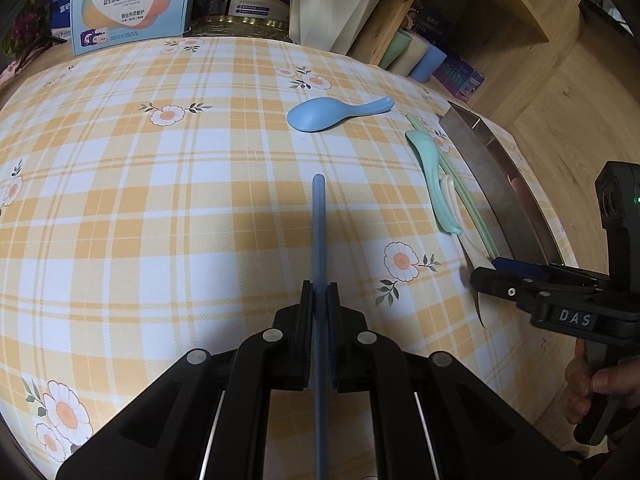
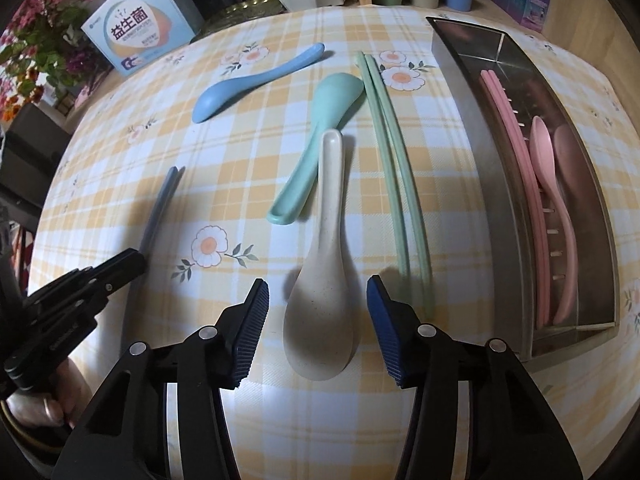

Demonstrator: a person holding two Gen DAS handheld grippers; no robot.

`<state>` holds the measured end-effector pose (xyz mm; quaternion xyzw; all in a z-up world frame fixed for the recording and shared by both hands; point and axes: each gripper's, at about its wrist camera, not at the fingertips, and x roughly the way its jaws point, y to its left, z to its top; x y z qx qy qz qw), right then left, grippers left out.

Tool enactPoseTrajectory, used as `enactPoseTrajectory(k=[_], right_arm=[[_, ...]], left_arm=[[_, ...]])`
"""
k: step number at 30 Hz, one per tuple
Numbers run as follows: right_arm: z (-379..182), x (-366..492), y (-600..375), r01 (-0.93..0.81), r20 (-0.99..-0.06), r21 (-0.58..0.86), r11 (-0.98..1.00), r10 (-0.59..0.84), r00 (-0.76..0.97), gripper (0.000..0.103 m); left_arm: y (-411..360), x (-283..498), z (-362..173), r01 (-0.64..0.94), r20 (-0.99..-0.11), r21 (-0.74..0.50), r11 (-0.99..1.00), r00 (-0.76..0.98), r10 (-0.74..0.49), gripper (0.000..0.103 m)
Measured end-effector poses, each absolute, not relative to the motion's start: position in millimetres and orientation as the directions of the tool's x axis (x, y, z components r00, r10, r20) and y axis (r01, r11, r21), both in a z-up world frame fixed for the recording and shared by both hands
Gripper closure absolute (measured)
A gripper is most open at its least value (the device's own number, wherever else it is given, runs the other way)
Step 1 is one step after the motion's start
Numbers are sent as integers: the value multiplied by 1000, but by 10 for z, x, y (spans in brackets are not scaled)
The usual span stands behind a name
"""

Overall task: Organize utensils
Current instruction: 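Move the open right tool to the beige spoon's handle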

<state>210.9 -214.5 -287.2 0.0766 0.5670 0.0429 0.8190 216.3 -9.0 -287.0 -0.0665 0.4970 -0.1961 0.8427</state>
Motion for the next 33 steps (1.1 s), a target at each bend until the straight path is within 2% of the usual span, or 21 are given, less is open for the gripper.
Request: enactPoseTrajectory(k=[6,13,20,27,33], right_arm=[[-2839,2115,-2011,-39,-927,86,996,94,363,53],[-2878,2124,-2048,-22,-931,100,995,101,349,53],[-2908,2145,-2086,-19,-925,90,996,90,369,70],[-2805,2106,-2175,-5,-904,135,991,125,410,70],[-2765,2087,-2167,-11,-899,112,994,106,426,70]], left_arm=[[-81,2164,-2871,264,-811,-309,914,429,-398,96],[-81,2161,-2873,263,-809,-311,913,431,-399,96],[-78,2161,-2877,265,-810,-308,914,432,-398,96],[-97,2158,-2870,266,-812,-296,917,435,-389,96],[-101,2165,-2873,268,-814,-290,919,436,-384,96]])
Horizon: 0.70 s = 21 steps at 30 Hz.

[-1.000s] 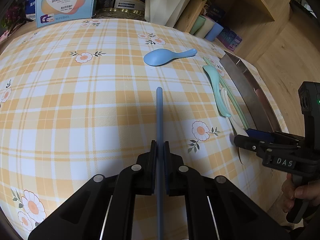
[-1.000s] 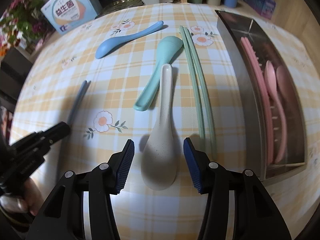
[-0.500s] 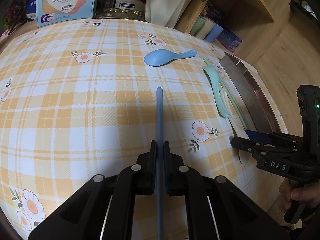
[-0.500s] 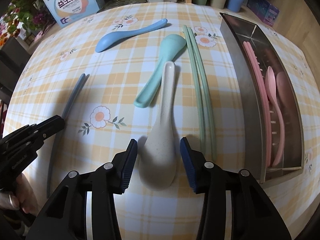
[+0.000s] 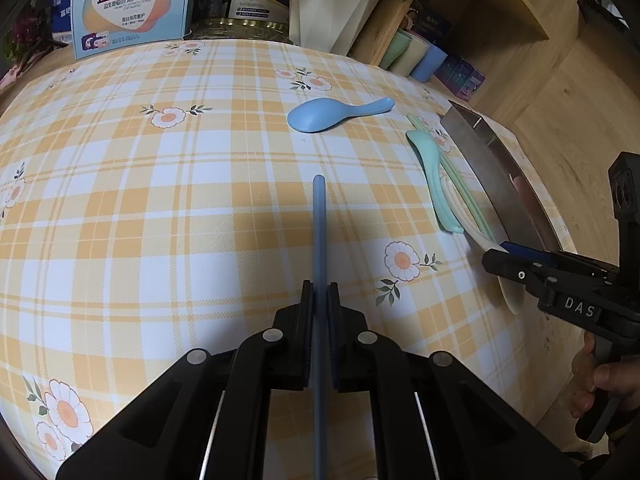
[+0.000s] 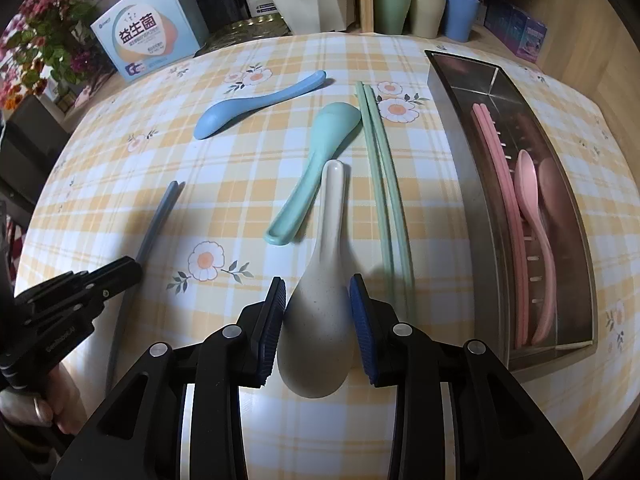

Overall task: Organize utensils
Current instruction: 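Move the open right tool to the beige spoon's handle, then close the right tool on the beige spoon's handle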

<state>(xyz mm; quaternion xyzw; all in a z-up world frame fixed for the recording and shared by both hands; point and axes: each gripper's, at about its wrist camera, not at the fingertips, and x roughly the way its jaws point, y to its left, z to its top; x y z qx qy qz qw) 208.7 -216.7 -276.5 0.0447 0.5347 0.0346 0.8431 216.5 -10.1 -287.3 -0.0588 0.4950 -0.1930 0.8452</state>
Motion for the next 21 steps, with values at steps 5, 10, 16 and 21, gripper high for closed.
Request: enactPoseTrajectory(k=[5,10,16,21], right_arm=[[-2771,2090,-2191,5,-901,85,996,74,427,70],[-2792,2088,-2187,1,-908,58,998,52,415,70],[-2737,2081,-2239,20,-892,67,998,51,449,70],[-2655,2075,-2216,6,-875,74,997,62,480,70]], left_arm=[[-96,2165,-2872,271,-814,-286,919,437,-382,96],[-94,2166,-2873,272,-815,-281,921,439,-378,96],[-99,2164,-2869,273,-816,-279,921,439,-377,96],[-94,2166,-2869,275,-814,-278,920,442,-378,96]])
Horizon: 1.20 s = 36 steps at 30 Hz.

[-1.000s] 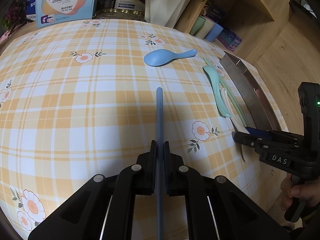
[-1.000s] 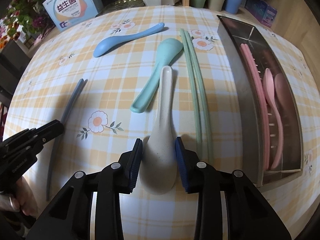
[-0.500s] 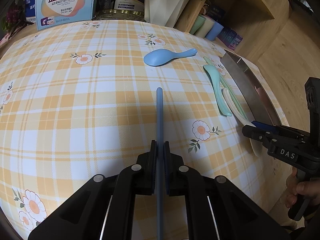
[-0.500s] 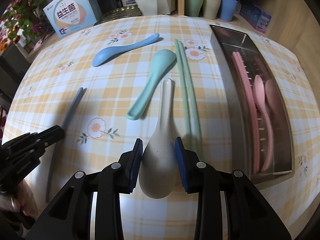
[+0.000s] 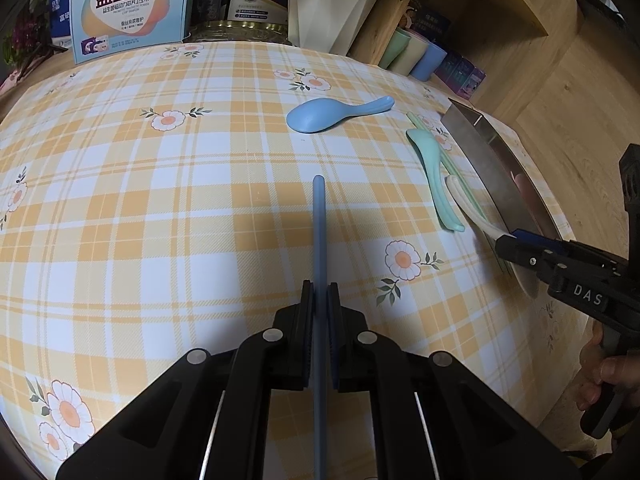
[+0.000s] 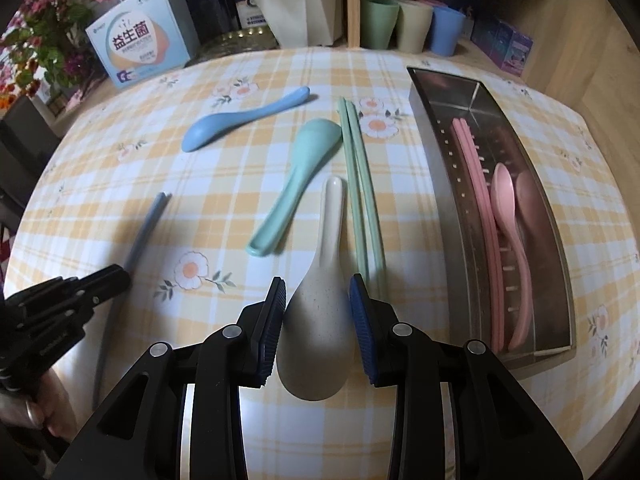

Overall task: Organize utensils
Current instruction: 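Close the right tool on the beige spoon's handle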

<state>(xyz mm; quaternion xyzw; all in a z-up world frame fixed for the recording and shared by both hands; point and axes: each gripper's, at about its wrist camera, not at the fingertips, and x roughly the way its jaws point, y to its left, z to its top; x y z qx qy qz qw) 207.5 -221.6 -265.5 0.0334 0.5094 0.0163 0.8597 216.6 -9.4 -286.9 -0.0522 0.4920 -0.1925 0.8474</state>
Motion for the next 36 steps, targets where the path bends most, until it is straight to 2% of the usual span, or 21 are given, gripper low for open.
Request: enactPoseTrajectory(k=[10,23,31,34,36], right_arm=[[-2805,2073,-2148,-9,-907,81,997,78,415,70],[-2777,2106,-2240,12,-906,58,998,48,422,70],[-2891,2271,-2094,-37,-920,-3,999,12,392,71],[-2883,2270,-2084,-44,-920,-5,999,13,392,81],[-2871,2253,-2105,-42,-916,13,999,29,399,83]], left_arm=[[-98,2165,-2866,274,-813,-278,921,443,-378,96],[-100,2165,-2863,273,-813,-280,921,443,-378,96],[-94,2165,-2864,274,-812,-280,920,443,-379,96],[-96,2164,-2862,272,-812,-282,920,443,-380,96],[-97,2166,-2861,274,-813,-279,921,443,-378,96]])
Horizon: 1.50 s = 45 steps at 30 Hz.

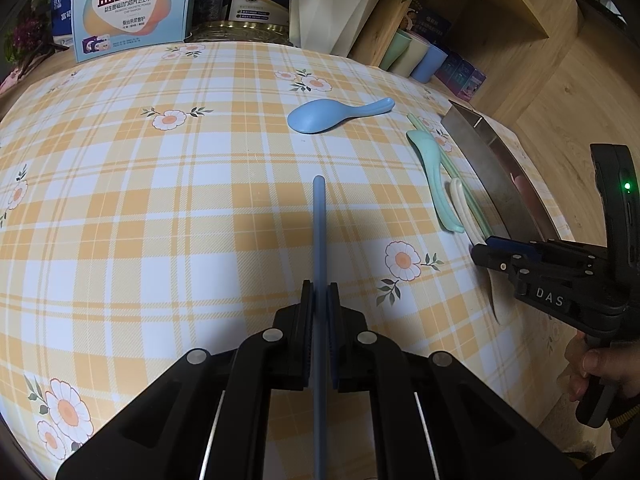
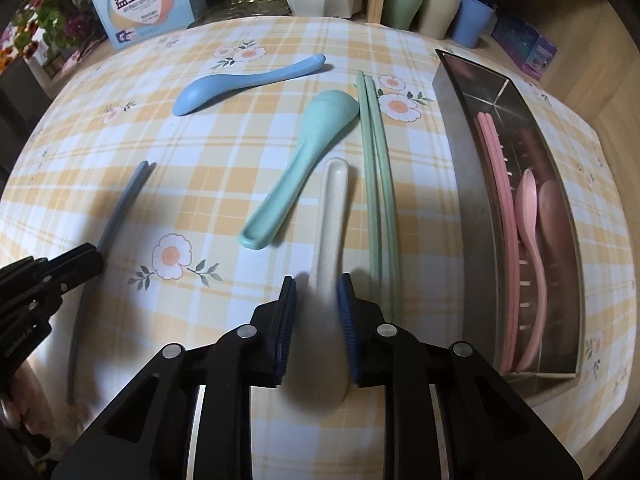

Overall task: Organize utensils
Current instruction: 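Close the right tool on the beige spoon's handle, then lift the beige spoon and carry it over the steel tray with the right tool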

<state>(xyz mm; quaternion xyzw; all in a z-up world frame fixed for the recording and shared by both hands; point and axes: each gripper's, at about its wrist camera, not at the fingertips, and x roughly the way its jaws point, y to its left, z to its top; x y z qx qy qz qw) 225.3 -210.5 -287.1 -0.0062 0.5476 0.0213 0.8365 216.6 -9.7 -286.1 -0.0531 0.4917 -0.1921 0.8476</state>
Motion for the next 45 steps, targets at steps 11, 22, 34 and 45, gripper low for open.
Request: enactPoseTrajectory(k=[11,22,34,45], right_arm=[[-2592,2123,-2280,-22,-858,174,985,162,488,103],[-2633,2122,-2385,-50,-879,61,997,77,470,101],[-2730,2189,-2378,-51,-885,63,997,79,458,101],[-2713,2206,-2384,-45,-880,71,996,84,468,99]], left_arm=[[-14,2084,-2772,248,-789,-357,900,436,-433,97],[-11,2064,-2717,231,-790,-357,905,442,-425,97],[7,2047,-2667,230,-776,-365,902,459,-432,97],[-4,2044,-2645,236,-772,-368,899,461,-437,97]])
